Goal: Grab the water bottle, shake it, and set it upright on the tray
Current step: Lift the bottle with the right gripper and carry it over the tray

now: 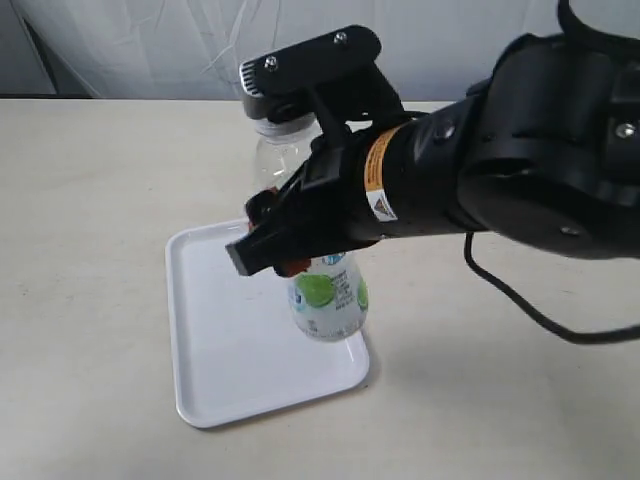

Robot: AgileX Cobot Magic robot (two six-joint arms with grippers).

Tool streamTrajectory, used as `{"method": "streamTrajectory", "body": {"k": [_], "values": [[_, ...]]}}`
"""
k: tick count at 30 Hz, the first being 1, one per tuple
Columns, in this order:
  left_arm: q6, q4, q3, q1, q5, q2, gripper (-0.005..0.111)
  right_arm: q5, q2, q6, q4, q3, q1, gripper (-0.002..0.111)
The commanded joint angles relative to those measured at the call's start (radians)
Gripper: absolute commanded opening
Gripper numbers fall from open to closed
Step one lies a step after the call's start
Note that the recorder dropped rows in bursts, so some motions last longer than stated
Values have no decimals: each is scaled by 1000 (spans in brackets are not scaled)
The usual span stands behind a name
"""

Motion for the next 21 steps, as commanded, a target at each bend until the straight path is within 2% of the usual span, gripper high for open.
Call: {"method": "streamTrajectory", "body": {"k": [1,3,4,5,7,9,10,11,12,15,16,17,19,20,21], "values": [[-2,0,4,0,-13,-5,0,-82,-122,-23,-213,-40,25,-1],[-2,0,4,0,-13,-5,0,178,-109,366,-470,-76,-56,-1],[-2,0,4,0,-13,-5,0,309,-100,483,-520,-87,-80,-1],[-2,0,4,0,-13,-5,0,345,-100,462,-494,-93,-90,-1],[-2,0,4,0,-13,-5,0,195,-124,160,-198,-91,-87,-1],[0,0,4,0,-13,-5,0,11,-145,-428,273,-81,-52,-1],[0,0,4,0,-13,-5,0,-12,-149,-609,391,-83,-40,-1],[0,0,4,0,-13,-5,0,-38,-149,-639,356,-83,-50,-1],[0,0,4,0,-13,-5,0,-60,-141,-482,234,-83,-87,-1],[0,5,4,0,-13,-5,0,-26,-105,186,-85,-83,-188,-1],[0,8,4,0,-13,-5,0,-31,-99,183,-62,-83,-179,-1],[-2,8,4,0,-13,-5,0,-60,-95,35,38,-83,-151,-1],[-2,8,4,0,-13,-5,0,-90,-95,-417,233,-83,-88,-1],[-2,12,4,0,-13,-5,0,-85,-95,-527,263,-83,-76,-1],[-2,12,4,0,-13,-5,0,-85,-85,-449,219,-83,-94,-1]]}}
